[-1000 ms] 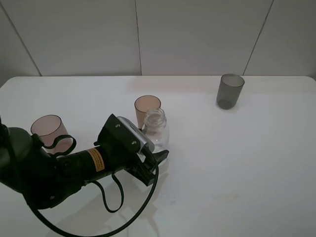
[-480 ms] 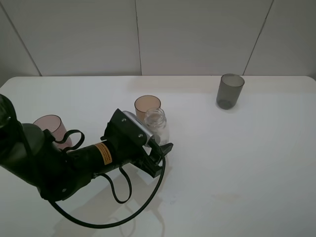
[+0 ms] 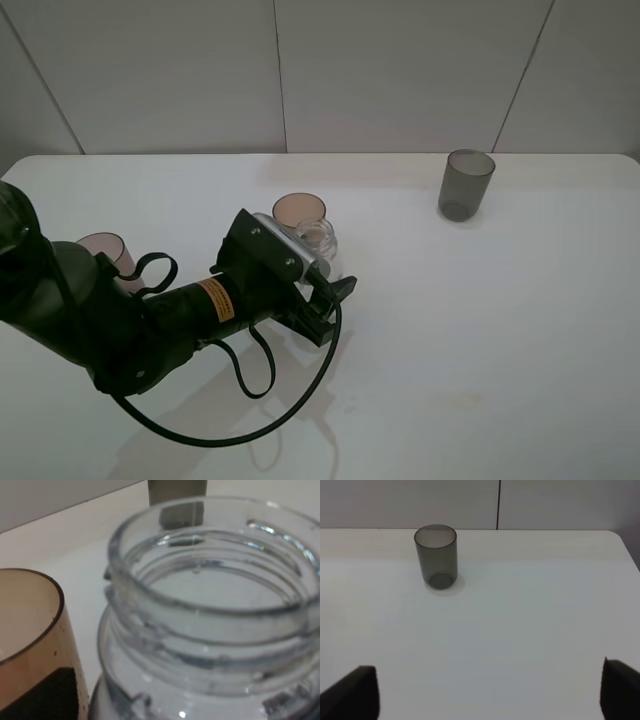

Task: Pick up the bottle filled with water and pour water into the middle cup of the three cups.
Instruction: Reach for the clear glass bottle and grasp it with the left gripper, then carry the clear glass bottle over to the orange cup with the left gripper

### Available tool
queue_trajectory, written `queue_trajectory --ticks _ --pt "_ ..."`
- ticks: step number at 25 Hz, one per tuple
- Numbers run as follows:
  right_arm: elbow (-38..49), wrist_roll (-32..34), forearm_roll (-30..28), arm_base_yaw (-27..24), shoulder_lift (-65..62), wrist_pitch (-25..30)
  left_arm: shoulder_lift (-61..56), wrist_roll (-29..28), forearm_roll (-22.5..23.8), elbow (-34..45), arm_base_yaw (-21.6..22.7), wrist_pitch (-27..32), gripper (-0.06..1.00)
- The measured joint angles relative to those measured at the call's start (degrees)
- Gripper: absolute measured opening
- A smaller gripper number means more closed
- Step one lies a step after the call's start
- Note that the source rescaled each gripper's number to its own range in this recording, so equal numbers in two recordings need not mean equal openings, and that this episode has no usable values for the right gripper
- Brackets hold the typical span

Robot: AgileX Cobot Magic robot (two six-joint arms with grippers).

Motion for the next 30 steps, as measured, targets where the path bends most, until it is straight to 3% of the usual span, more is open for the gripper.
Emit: queue_trajectory --ticks 30 --pt "0.00 0.00 0.00 0.00 0.00 0.00 5.71 0.00 1.72 -5.20 0.03 0.00 0.87"
